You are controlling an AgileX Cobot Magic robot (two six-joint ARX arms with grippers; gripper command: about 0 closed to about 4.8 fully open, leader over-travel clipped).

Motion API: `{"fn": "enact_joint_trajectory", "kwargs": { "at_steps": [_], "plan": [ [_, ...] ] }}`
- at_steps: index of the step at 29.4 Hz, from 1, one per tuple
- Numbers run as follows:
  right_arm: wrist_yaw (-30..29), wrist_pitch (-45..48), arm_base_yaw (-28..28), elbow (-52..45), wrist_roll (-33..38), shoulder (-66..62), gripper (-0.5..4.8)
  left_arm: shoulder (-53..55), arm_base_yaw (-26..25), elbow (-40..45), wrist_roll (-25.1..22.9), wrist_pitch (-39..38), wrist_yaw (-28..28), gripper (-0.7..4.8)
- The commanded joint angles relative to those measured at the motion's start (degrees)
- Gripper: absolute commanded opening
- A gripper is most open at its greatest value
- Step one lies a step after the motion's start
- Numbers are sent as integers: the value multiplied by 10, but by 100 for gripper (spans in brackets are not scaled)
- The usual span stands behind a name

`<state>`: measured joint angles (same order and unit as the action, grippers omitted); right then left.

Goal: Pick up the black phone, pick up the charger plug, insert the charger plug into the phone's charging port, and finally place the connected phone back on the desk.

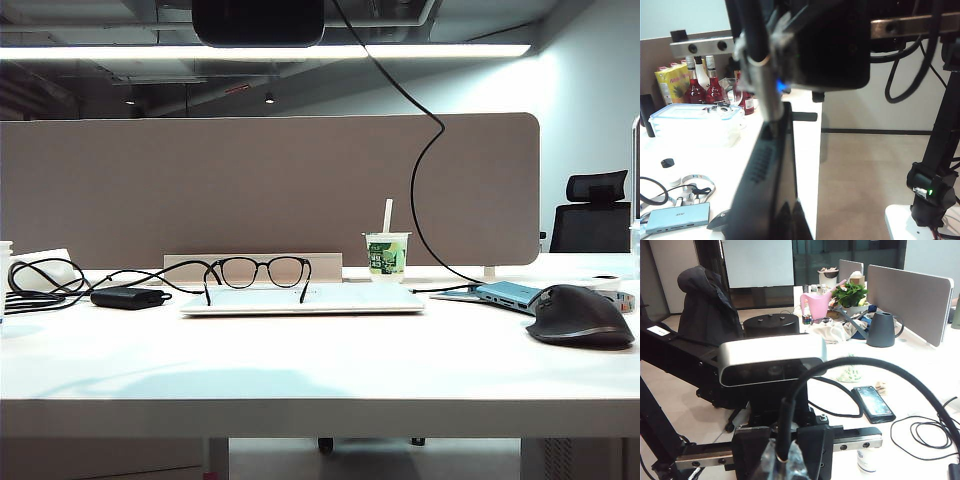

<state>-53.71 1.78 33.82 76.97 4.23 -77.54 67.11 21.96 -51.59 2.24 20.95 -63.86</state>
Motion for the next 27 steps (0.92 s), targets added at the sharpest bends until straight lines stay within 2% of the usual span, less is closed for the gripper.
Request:
{"fn": "enact_joint_trajectory", "kwargs": {
  "at_steps": [1, 27],
  "plan": [
    [0, 0, 1, 3, -4, 3, -6, -3, 0, -4, 2, 19, -3, -6],
    [-2, -30, -1, 3, -18, 3, -6, -3, 0, -4, 2, 19, -2, -6]
  ]
}}
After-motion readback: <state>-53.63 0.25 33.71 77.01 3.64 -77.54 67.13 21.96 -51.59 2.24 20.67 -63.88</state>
